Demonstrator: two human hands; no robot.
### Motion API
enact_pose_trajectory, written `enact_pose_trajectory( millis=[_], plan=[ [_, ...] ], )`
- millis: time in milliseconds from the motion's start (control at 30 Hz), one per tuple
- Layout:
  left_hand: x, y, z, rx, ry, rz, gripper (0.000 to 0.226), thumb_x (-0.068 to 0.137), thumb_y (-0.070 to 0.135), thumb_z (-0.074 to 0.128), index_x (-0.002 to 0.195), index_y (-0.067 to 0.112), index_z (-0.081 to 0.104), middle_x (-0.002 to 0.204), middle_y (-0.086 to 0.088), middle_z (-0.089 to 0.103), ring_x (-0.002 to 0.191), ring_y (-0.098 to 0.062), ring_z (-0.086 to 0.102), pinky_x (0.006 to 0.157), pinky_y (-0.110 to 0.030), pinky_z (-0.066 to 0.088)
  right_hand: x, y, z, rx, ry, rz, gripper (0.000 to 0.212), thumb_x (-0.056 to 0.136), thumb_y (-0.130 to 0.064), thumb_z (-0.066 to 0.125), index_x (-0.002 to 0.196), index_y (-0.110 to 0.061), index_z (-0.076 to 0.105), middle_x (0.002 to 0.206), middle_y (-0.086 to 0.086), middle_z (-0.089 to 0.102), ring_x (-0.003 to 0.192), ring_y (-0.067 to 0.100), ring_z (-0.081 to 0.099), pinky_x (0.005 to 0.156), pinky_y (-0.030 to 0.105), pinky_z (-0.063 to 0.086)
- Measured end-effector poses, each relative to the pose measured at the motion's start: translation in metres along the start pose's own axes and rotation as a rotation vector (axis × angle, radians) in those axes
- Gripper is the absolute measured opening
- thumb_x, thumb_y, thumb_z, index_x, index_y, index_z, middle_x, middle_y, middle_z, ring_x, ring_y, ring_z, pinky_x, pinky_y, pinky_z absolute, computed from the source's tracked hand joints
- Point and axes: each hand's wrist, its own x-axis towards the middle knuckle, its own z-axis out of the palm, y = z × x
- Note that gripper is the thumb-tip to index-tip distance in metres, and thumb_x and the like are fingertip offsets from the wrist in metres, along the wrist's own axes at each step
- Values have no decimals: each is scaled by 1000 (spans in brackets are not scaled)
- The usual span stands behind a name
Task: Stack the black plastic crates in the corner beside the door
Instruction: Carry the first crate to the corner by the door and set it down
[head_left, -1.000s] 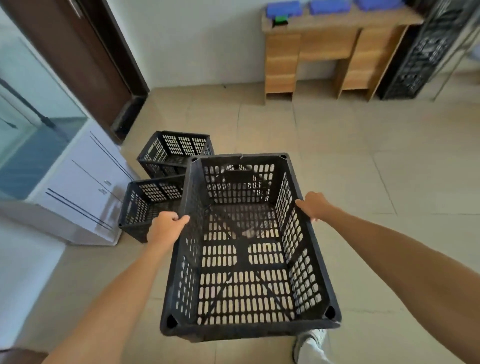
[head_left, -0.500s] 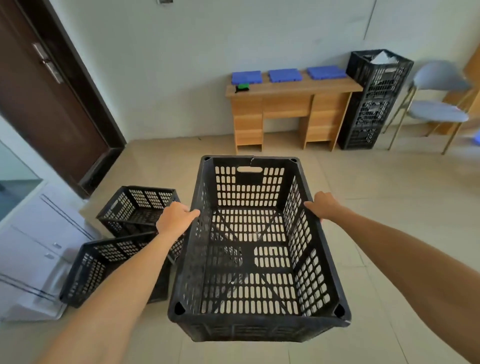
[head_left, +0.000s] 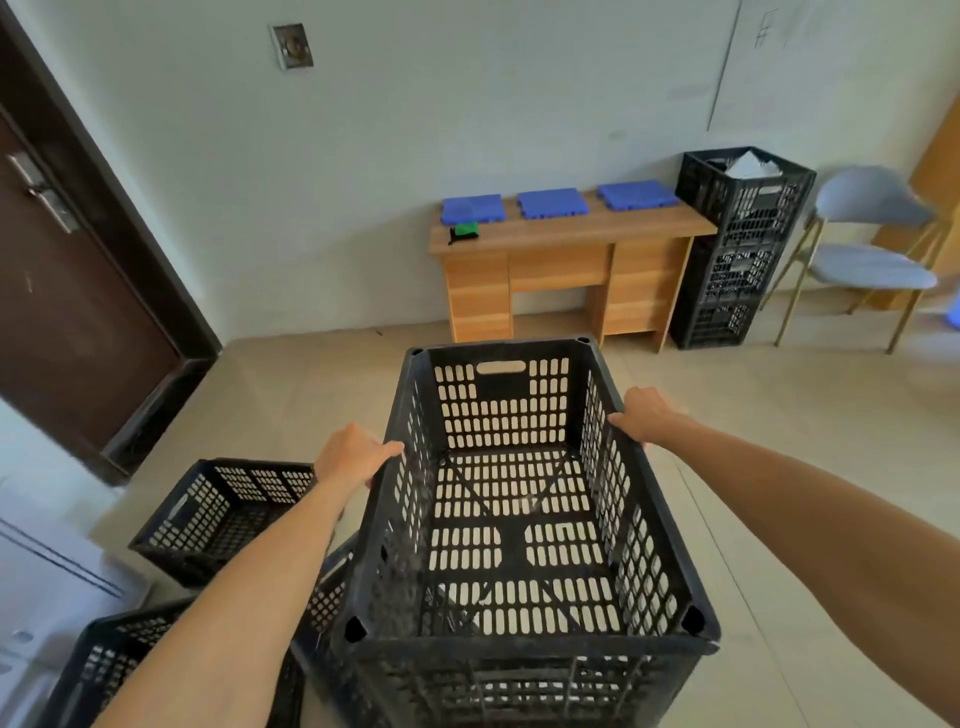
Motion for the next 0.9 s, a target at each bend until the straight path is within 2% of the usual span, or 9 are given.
enact_pose_trajectory(
  millis=[67,200,367,567,667,767,900],
  plan=[
    [42,8,-3,13,-22,3,49,91,44,64,53,16,52,57,0,63,47,-11,57,53,-23,43,39,-11,-3,-8,-32,4,30,94,-30,58,70,-14,49,69,1,53,59,12,51,46,22,33],
    [120,29,-12,63,7,-5,50,91,46,63,52,16,52,50,4,56,42,-10,51,52,-22,41,113,-32,-11,0,-36,1,22,95,-29,56,84,-11,52,72,1,53,61,12,52,47,23,34],
    [205,52,-12,68,-17,-27,46,90,46,63,58,14,57,63,-1,69,55,-14,67,59,-25,50,199,-45,-20,-15,-55,-22,22,96,-29,53,87,-9,52,80,6,59,75,21,61,65,30,46],
    [307,76,1,57,-14,-75,50,89,56,60,73,11,73,57,4,70,41,-4,63,59,-26,55,325,-56,-26,-47,-108,-60,24,96,-30,51,84,-9,53,71,2,56,65,16,57,62,28,44],
    [362,91,6,45,22,-125,48,89,57,58,69,15,72,52,7,67,37,-1,61,50,-22,48,399,-69,-37,-55,-159,-98,27,97,-31,48,80,-10,53,66,0,54,59,13,56,55,26,41],
    [409,108,6,20,64,-216,48,90,55,59,68,14,70,54,5,68,41,-5,63,50,-22,44,470,-88,-53,-47,-216,-144,28,98,-33,47,81,-11,51,64,-1,54,51,8,53,44,21,34],
    [454,129,0,-14,131,-313,46,91,54,58,66,17,67,51,6,65,38,-2,60,48,-20,40,551,-120,-70,-44,-292,-231,26,99,-31,44,86,-10,52,64,-1,55,52,9,54,43,21,35]
  ],
)
